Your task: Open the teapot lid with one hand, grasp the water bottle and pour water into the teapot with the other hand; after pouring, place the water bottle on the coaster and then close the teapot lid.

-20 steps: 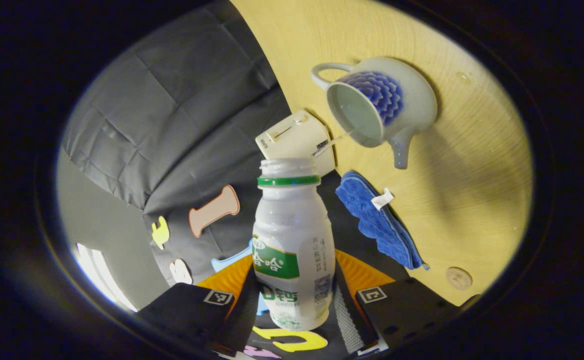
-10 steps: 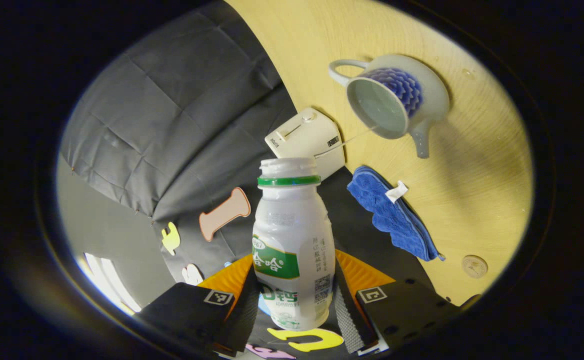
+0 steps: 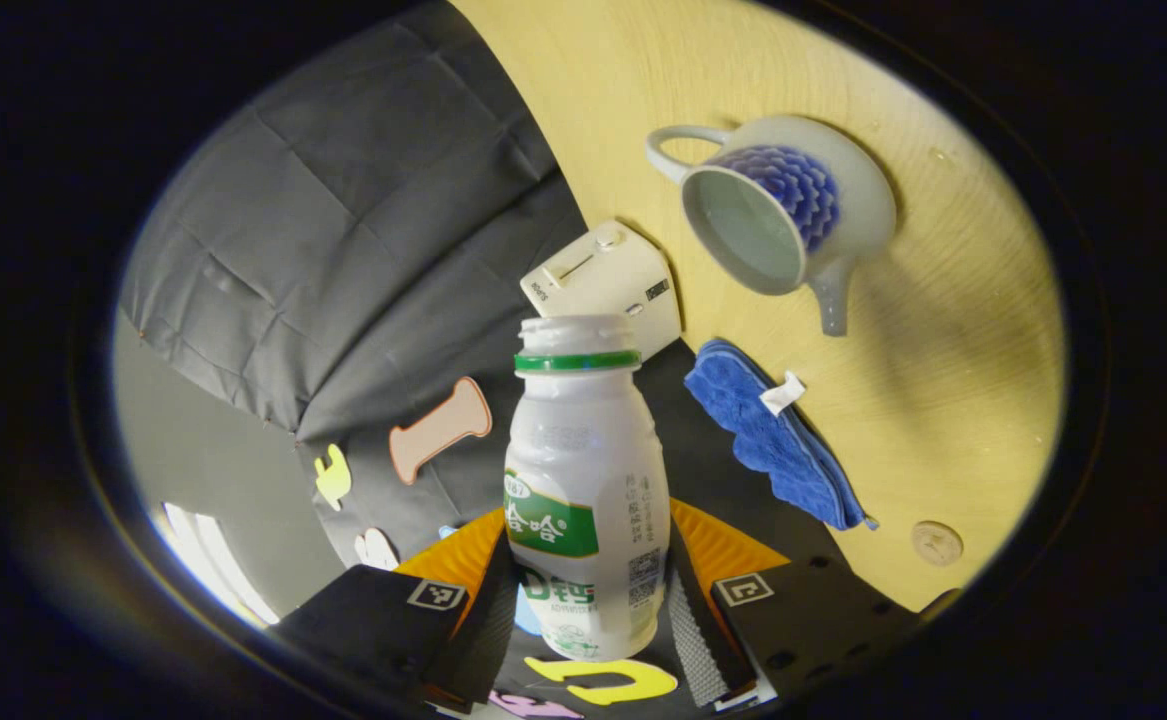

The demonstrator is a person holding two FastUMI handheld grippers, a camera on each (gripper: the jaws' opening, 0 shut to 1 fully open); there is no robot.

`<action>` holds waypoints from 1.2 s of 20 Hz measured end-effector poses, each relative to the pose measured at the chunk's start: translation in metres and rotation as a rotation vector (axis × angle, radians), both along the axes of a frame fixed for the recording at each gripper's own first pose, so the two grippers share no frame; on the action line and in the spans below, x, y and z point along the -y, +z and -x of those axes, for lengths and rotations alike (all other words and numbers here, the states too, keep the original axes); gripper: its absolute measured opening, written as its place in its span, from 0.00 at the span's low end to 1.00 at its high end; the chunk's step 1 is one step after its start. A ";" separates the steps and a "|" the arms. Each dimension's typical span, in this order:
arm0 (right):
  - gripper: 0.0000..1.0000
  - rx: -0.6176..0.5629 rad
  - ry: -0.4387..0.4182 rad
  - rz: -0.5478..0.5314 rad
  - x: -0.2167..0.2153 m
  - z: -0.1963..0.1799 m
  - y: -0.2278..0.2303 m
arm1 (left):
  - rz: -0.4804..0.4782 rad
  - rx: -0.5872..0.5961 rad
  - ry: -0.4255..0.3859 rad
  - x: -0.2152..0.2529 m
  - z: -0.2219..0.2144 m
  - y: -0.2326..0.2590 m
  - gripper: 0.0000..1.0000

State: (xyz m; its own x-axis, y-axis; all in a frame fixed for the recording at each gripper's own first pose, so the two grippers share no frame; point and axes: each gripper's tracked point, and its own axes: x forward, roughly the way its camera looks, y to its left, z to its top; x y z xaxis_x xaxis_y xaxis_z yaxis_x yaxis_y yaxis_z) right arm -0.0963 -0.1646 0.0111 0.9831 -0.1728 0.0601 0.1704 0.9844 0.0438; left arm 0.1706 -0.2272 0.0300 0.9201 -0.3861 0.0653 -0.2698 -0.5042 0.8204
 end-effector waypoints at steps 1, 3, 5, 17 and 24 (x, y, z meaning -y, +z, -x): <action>0.02 0.000 0.000 -0.003 0.000 0.000 0.001 | 0.008 -0.016 0.004 0.000 -0.001 -0.004 0.81; 0.02 0.002 -0.001 -0.008 0.001 0.000 0.001 | 0.037 -0.060 0.003 -0.002 -0.002 -0.013 0.81; 0.02 0.005 -0.004 -0.012 0.002 0.001 0.004 | 0.069 -0.112 0.014 -0.006 -0.006 -0.029 0.75; 0.01 0.034 -0.017 0.007 -0.001 -0.005 0.030 | 0.418 -0.382 -0.014 -0.018 -0.005 -0.077 0.75; 0.02 -0.006 0.048 0.005 -0.024 -0.047 0.052 | 0.872 -0.531 -0.058 -0.048 -0.016 -0.071 0.75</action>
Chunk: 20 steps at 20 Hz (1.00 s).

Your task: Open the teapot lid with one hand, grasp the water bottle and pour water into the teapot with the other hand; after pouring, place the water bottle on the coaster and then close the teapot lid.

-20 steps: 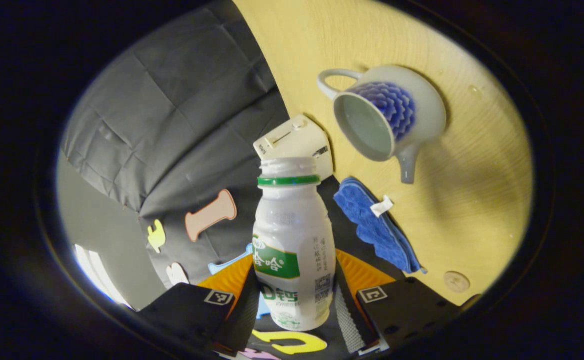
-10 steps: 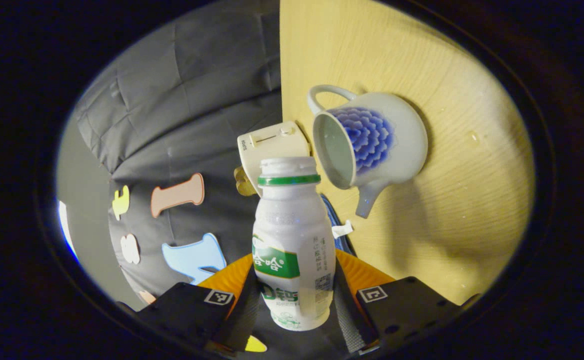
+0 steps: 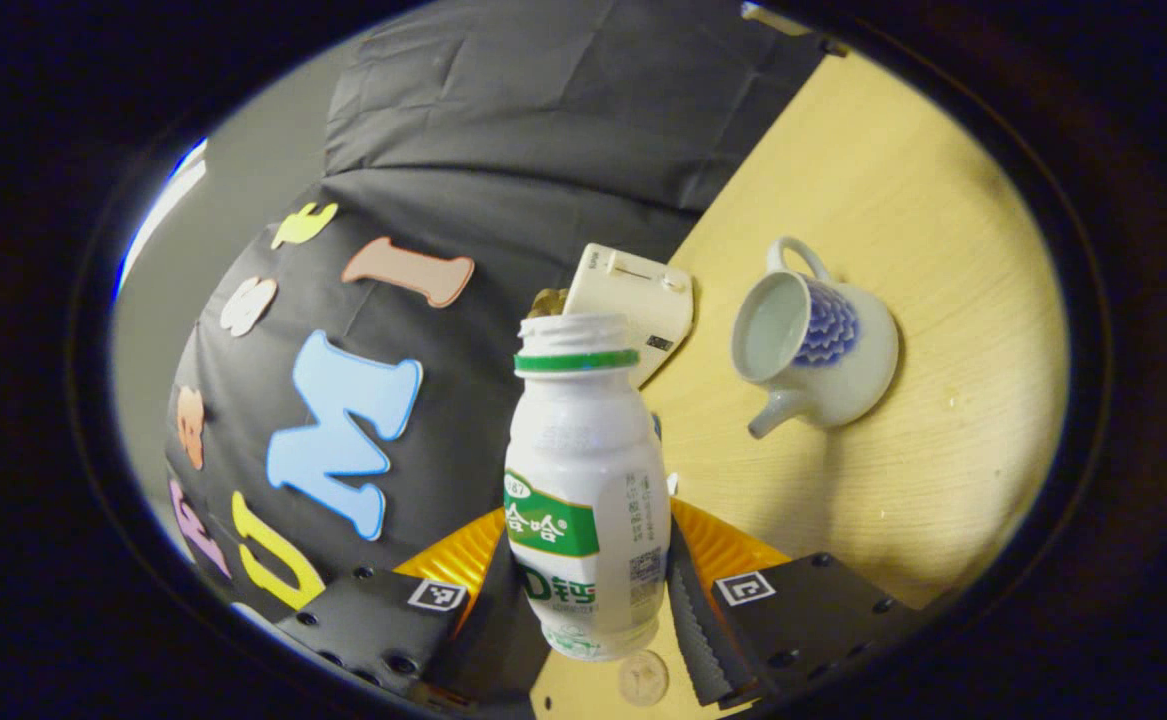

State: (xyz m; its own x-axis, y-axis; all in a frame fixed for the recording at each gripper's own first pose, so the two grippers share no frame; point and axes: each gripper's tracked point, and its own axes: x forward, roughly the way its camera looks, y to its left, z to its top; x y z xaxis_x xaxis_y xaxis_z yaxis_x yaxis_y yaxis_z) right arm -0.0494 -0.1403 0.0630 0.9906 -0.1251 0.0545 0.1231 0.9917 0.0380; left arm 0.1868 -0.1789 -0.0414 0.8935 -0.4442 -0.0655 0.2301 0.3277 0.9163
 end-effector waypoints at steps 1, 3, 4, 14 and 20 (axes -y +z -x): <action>0.02 0.001 0.000 0.011 -0.003 -0.006 0.004 | 0.053 -0.016 0.000 -0.009 0.004 0.000 0.80; 0.02 -0.003 0.014 0.024 -0.011 -0.020 0.008 | 0.136 -0.039 0.004 -0.028 0.013 0.003 0.77; 0.02 -0.008 0.025 0.025 -0.015 -0.028 0.008 | 0.169 -0.050 0.008 -0.035 0.016 0.004 0.75; 0.02 -0.076 0.059 0.032 -0.036 -0.095 -0.006 | 0.379 -0.077 0.055 -0.102 0.022 0.019 0.81; 0.02 -0.099 0.044 0.065 -0.037 -0.123 -0.017 | 0.456 -0.079 0.078 -0.130 0.025 0.029 0.81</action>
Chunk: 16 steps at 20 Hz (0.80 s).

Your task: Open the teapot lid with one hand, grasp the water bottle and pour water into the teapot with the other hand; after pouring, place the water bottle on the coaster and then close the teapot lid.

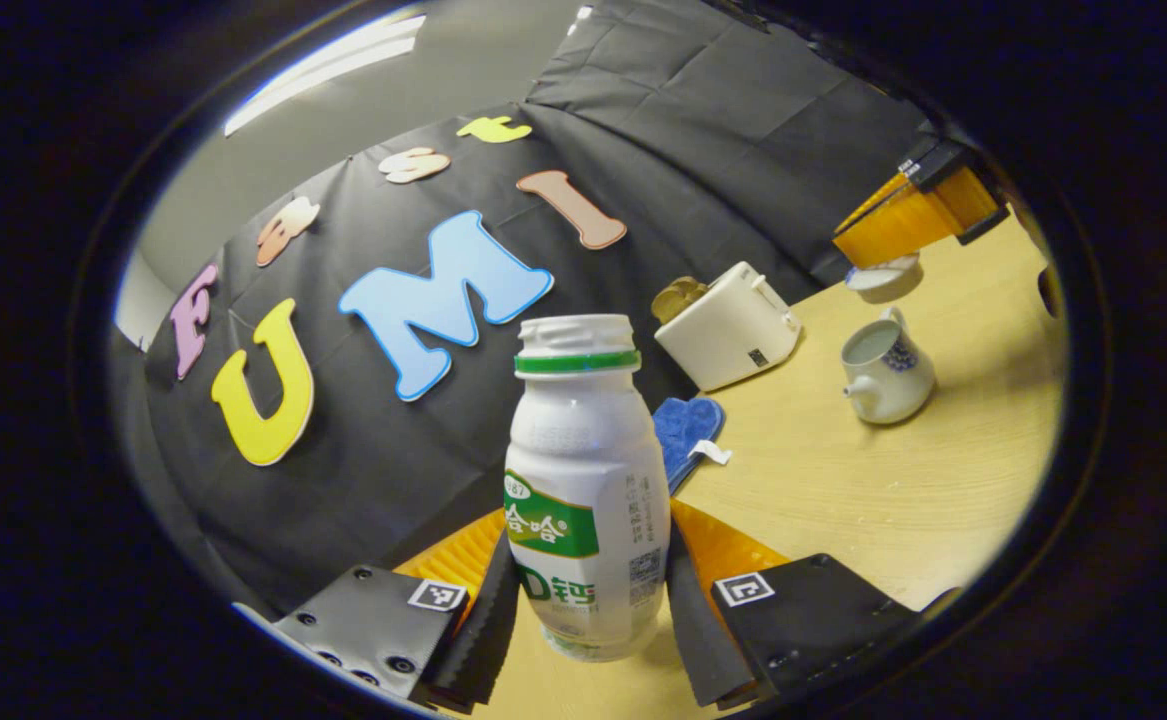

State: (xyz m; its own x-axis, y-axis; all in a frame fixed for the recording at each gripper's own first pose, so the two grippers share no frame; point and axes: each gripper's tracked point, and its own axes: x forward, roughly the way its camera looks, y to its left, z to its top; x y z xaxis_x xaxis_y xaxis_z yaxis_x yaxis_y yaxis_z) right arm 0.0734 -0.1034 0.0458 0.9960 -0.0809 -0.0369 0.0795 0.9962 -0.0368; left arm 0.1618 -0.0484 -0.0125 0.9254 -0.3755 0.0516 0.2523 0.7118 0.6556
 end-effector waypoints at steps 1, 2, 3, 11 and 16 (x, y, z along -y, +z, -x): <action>0.02 -0.004 -0.006 0.001 0.001 -0.004 -0.002 | 0.009 0.002 0.006 -0.006 0.002 0.004 0.81; 0.01 -0.006 -0.010 0.003 0.002 -0.008 -0.004 | 0.023 -0.004 0.008 -0.009 0.002 0.005 0.81; 0.01 -0.006 -0.015 0.009 0.002 -0.012 -0.004 | 0.042 -0.015 0.005 -0.012 0.003 0.006 0.81; 0.02 -0.022 -0.049 0.058 0.010 -0.040 -0.021 | 0.348 -0.142 -0.014 -0.042 -0.001 0.023 0.81; 0.02 -0.051 -0.050 0.037 0.013 -0.046 -0.032 | 0.583 -0.209 -0.010 -0.075 -0.012 0.044 0.80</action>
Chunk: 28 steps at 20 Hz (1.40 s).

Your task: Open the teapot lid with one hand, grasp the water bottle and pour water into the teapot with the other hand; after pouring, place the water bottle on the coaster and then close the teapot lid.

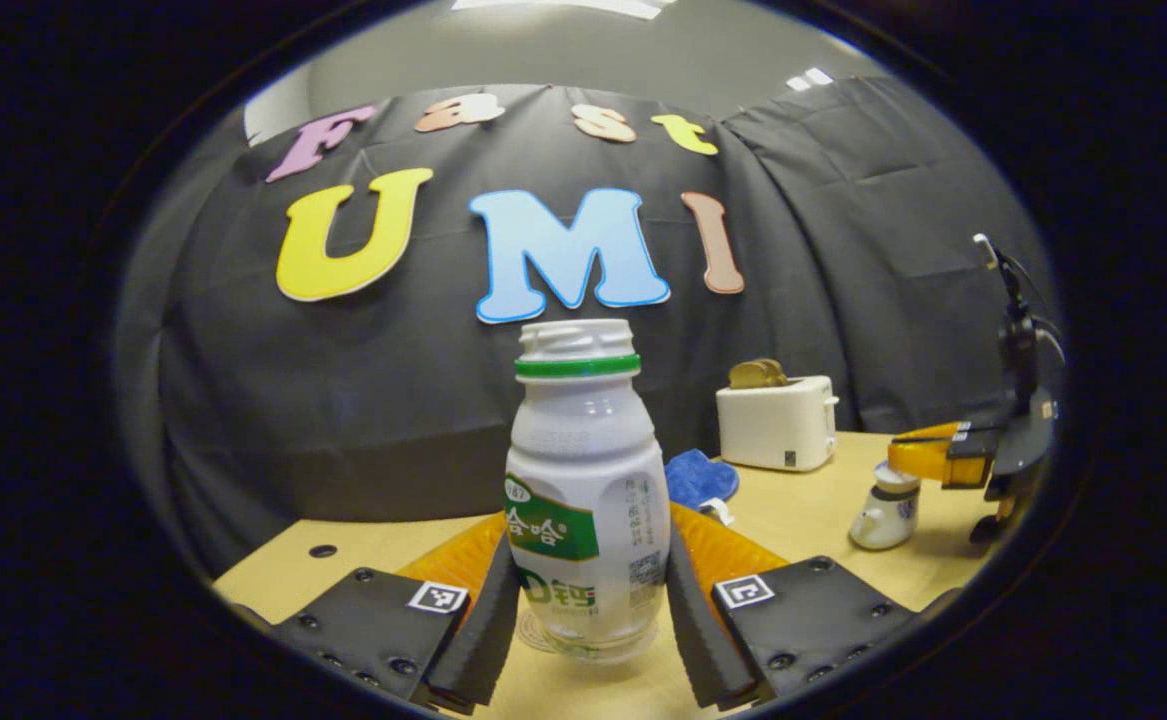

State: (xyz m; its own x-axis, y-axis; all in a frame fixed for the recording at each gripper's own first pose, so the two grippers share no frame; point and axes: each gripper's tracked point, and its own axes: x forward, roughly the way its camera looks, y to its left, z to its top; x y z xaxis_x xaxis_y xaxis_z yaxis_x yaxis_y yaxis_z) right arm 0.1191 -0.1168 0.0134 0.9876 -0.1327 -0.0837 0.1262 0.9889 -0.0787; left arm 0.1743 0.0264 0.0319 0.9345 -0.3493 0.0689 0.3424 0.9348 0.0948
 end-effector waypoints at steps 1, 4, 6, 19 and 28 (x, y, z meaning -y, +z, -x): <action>0.02 -0.002 0.000 -0.003 0.000 -0.001 -0.001 | 0.010 -0.008 0.008 -0.006 -0.002 0.000 0.80; 0.02 -0.015 0.011 -0.009 -0.004 -0.003 -0.006 | 0.006 -0.012 0.027 -0.007 -0.005 0.000 0.75; 0.02 -0.019 0.016 -0.001 -0.005 -0.004 -0.008 | 0.022 -0.017 0.030 -0.010 -0.009 0.002 0.75; 0.12 -0.027 0.001 -0.008 0.002 0.002 -0.023 | 0.033 -0.134 0.127 -0.034 -0.072 -0.026 0.80; 0.45 0.002 0.019 -0.034 -0.005 0.008 -0.015 | 0.080 -0.245 0.111 -0.031 -0.098 -0.059 0.75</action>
State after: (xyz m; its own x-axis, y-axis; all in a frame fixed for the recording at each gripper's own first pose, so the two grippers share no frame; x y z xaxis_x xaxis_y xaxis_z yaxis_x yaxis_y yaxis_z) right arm 0.1108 -0.1117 -0.0016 0.9901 -0.1107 -0.0857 0.1071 0.9932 -0.0450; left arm 0.2726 0.0575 -0.0268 0.9590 -0.2461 -0.1404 0.2408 0.9691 -0.0537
